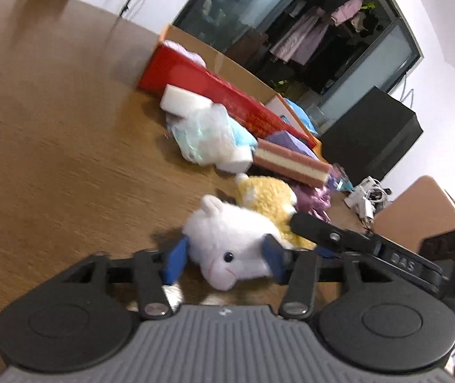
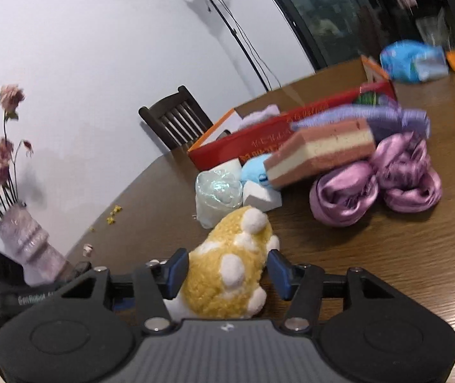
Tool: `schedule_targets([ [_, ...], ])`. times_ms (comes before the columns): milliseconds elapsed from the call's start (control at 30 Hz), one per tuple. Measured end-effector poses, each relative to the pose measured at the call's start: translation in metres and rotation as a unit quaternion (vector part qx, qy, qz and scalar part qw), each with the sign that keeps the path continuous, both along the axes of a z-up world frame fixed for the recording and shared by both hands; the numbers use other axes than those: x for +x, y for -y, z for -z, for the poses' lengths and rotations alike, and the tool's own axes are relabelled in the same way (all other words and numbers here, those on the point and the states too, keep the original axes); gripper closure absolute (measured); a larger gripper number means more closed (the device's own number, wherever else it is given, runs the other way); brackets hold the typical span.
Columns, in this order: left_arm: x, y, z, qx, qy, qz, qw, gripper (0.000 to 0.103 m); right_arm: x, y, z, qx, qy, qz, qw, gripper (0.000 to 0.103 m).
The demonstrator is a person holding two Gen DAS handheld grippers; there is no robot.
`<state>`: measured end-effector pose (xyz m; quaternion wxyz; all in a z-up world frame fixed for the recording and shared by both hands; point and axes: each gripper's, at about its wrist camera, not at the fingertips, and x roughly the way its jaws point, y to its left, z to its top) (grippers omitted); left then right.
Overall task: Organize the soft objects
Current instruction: 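Lift the plush sheep with both tools toward the box, then lower the plush sheep into the box and open both tools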
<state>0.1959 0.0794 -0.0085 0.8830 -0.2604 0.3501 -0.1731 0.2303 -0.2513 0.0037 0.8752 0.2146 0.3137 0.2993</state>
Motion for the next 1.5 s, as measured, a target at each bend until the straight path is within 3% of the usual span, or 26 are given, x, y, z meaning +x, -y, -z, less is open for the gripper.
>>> schedule_targets([
  [133, -0.002, 0.004, -0.016, -0.005, 0.036, 0.002, 0.9993, 0.056, 0.0, -0.001, -0.007, 0.006, 0.0, -0.018, 1.0, 0.059],
  [200, 0.01, 0.006, -0.036, -0.017, 0.069, 0.015, 0.9973, 0.056, -0.002, 0.005, -0.025, 0.014, 0.028, -0.016, 0.999, 0.059],
  [300, 0.055, 0.017, -0.072, -0.022, 0.109, 0.036, 0.9931, 0.056, 0.012, 0.015, -0.067, 0.006, 0.094, -0.006, 0.995, 0.059],
  [400, 0.124, 0.038, -0.097, -0.015, 0.132, 0.05, 0.9899, 0.056, 0.056, 0.029, -0.104, -0.013, 0.14, 0.009, 0.99, 0.059],
  [533, 0.224, 0.064, -0.091, -0.01, 0.091, 0.068, 0.9935, 0.056, 0.145, 0.048, -0.121, -0.039, 0.123, 0.025, 0.991, 0.059],
  [600, 0.265, 0.076, -0.074, -0.004, 0.055, 0.073, 0.9958, 0.056, 0.188, 0.058, -0.112, -0.048, 0.091, 0.034, 0.994, 0.059],
  [700, 0.293, 0.09, -0.05, 0.016, 0.018, 0.078, 0.9966, 0.056, 0.236, 0.067, -0.086, -0.062, 0.037, 0.042, 0.996, 0.059],
  [867, 0.298, 0.103, -0.029, 0.054, 0.005, 0.098, 0.9937, 0.055, 0.259, 0.066, -0.053, -0.114, -0.004, 0.055, 0.992, 0.054],
  [1000, 0.295, 0.107, -0.034, 0.055, 0.009, 0.114, 0.9919, 0.056, 0.246, 0.061, -0.052, -0.148, 0.022, 0.06, 0.987, 0.047],
  [1167, 0.268, 0.103, -0.071, 0.092, 0.056, 0.102, 0.9889, 0.055, 0.231, 0.065, -0.082, -0.154, 0.055, 0.076, 0.984, 0.044],
  [1233, 0.254, 0.093, -0.091, 0.109, 0.075, 0.083, 0.9877, 0.052, 0.222, 0.067, -0.099, -0.154, 0.069, 0.076, 0.983, 0.039],
  [1367, 0.215, 0.069, -0.125, 0.162, 0.119, 0.033, 0.979, 0.047, 0.196, 0.068, -0.131, -0.167, 0.098, 0.073, 0.978, 0.035],
  [1500, 0.172, 0.048, -0.147, 0.184, 0.141, -0.002, 0.9727, 0.039, 0.163, 0.063, -0.152, -0.174, 0.122, 0.067, 0.975, 0.031],
])
